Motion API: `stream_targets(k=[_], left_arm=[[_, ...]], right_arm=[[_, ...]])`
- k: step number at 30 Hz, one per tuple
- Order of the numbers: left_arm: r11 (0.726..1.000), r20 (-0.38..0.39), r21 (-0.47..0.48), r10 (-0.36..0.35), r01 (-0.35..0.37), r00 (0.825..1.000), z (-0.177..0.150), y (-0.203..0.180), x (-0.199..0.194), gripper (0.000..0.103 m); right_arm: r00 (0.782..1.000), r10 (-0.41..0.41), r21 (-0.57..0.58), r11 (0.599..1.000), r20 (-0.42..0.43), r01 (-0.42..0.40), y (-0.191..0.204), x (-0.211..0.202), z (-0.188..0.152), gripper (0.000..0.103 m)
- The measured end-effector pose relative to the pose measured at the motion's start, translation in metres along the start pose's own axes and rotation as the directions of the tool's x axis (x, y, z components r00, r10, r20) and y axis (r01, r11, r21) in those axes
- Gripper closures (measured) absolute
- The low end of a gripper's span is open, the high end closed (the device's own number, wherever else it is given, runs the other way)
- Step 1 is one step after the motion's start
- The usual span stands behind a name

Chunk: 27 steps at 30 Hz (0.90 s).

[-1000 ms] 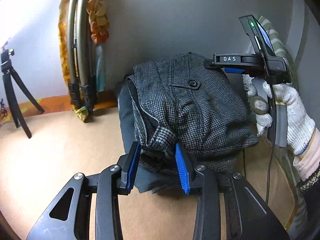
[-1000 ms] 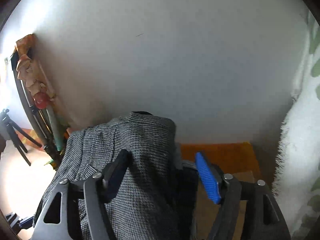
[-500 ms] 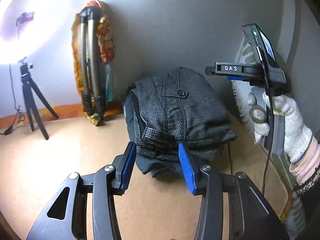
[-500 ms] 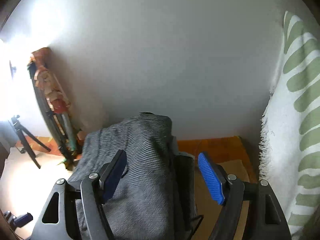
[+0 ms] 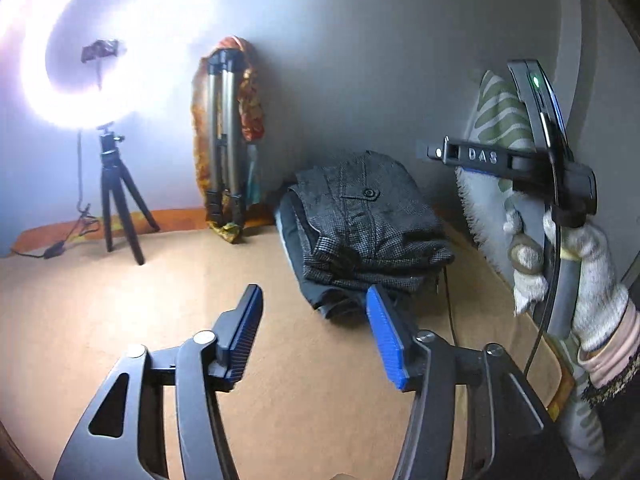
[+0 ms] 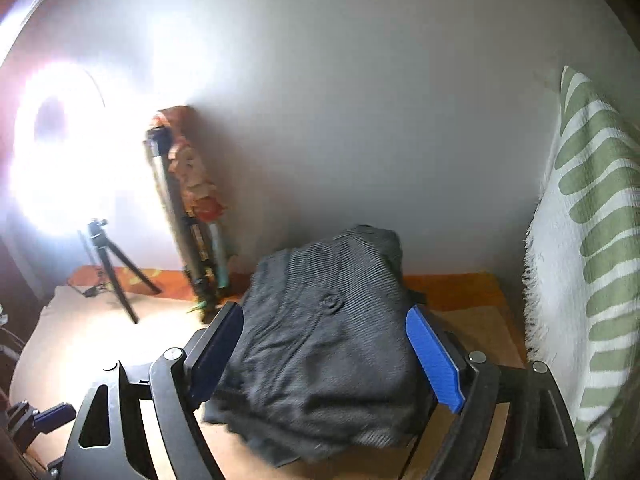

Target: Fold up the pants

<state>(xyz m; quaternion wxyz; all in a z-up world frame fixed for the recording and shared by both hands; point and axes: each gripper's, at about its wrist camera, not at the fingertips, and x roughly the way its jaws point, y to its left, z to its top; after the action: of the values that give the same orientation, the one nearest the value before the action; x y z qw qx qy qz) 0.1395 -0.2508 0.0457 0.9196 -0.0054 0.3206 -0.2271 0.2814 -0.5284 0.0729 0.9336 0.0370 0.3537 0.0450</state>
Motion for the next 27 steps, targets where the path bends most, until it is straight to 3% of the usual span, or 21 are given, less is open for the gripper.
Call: stream_targets(k=[14,27], left_arm=[[1.0,0.069,0.022,0.018,-0.02,0.997,-0.023,0.005,-0.08,0.033],[0.997,0.068,0.023,0.077,-0.079,0.995,-0.063,0.039,-0.115,0.03]], right_arm=[[0.997,0.011,-0.019,1.0,0.076,-0.009,0.055,-0.091,-0.038,0.0],[0.997,0.026,-0.044,0.999,0.079,-0.023,0.095,-0.125,-0.099,0.0]])
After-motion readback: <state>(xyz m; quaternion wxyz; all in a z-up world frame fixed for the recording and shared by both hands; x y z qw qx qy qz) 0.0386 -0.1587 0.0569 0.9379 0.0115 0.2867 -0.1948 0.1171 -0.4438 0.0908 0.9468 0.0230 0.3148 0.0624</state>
